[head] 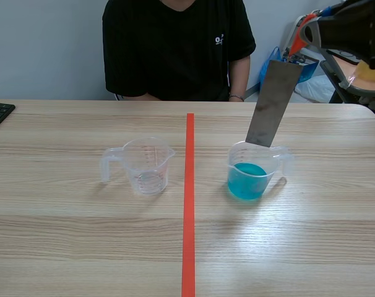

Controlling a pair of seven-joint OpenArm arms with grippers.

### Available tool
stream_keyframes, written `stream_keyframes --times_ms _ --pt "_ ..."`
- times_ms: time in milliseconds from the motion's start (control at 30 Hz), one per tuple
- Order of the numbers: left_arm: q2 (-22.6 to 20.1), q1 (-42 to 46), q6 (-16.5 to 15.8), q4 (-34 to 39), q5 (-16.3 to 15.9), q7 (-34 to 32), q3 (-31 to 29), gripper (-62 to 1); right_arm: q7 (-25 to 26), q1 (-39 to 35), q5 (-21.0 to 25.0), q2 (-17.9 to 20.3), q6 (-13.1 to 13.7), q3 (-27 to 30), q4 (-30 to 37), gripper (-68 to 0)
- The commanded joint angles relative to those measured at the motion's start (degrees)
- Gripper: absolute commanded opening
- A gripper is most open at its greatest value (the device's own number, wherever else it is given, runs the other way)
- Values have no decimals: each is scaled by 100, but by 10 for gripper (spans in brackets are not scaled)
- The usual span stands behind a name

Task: Do the redox reaction experiment.
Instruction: 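Lower the plate into the blue solution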

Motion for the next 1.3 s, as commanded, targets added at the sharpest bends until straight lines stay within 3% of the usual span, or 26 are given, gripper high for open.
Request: stream_keyframes --times_ms 0,367,600,1267 --pt "-17 15 7 20 -13 -55 -37 -582 61 83 35 -7 33 -31 15 -668" --pt "-17 13 7 20 -13 -57 -37 -582 52 83 -267 -210 33 -184 -79 -668" --pt "-17 -2 7 20 -13 -39 -37 -582 160 85 -691 -450 33 -369 -431 -669" --pt "-20 -17 7 20 -13 -42 -37 -582 1191 85 -2277 -1034 33 -798 -1504 -669"
